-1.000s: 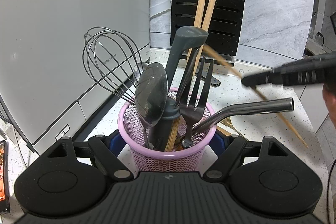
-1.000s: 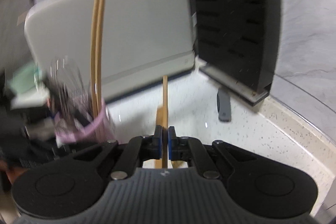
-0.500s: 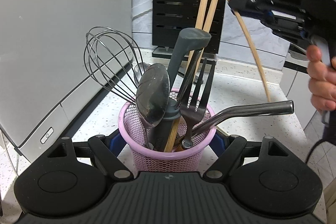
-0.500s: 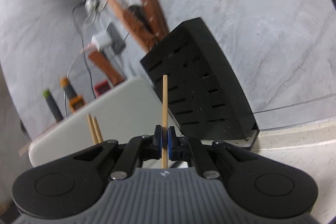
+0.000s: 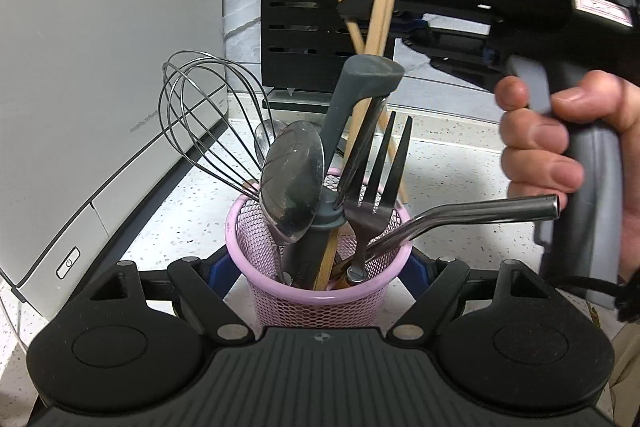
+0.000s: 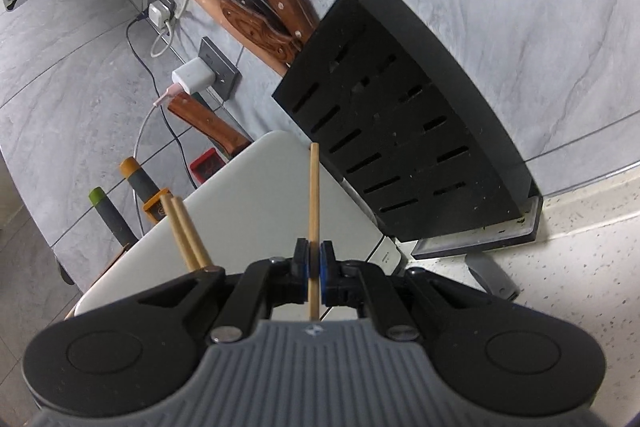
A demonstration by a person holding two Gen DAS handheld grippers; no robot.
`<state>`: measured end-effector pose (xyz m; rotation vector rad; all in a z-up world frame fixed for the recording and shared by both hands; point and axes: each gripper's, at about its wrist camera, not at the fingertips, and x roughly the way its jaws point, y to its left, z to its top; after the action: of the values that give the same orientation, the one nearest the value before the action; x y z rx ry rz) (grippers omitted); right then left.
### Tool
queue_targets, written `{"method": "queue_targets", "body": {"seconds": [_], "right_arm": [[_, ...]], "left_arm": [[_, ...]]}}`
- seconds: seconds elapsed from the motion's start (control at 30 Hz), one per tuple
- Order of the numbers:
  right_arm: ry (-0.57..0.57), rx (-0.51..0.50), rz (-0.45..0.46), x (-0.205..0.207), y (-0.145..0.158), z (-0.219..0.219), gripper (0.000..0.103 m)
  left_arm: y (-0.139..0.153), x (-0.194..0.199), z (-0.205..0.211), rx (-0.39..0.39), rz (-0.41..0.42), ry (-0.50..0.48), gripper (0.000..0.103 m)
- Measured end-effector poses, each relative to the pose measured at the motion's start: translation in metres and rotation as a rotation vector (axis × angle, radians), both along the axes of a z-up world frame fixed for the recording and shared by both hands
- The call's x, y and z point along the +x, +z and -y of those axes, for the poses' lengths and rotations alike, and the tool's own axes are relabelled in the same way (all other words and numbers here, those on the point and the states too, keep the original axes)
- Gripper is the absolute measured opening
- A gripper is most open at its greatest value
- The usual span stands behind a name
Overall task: Organize utensils
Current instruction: 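Lift the single chopstick with the right gripper over the pink cup, then lower the chopstick into the pink cup and open the right gripper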
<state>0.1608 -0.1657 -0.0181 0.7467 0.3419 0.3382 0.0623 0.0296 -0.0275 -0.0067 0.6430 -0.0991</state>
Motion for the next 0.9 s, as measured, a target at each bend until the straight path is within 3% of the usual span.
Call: {"method": "queue_targets", "body": {"seconds": [0.2, 0.9], "right_arm": [[0.029, -0.031, -0.015, 0.006, -0.009, -0.007, 0.001], [0.307, -0.356, 0.203, -0.056, 0.027, 0.017, 0.002]], "left_arm": [[0.0, 0.0, -0.001, -0.002, 0.0, -0.001, 0.093], [0.0, 0.004, -0.008, -0.047, -0.006, 0.003, 0.093]]}}
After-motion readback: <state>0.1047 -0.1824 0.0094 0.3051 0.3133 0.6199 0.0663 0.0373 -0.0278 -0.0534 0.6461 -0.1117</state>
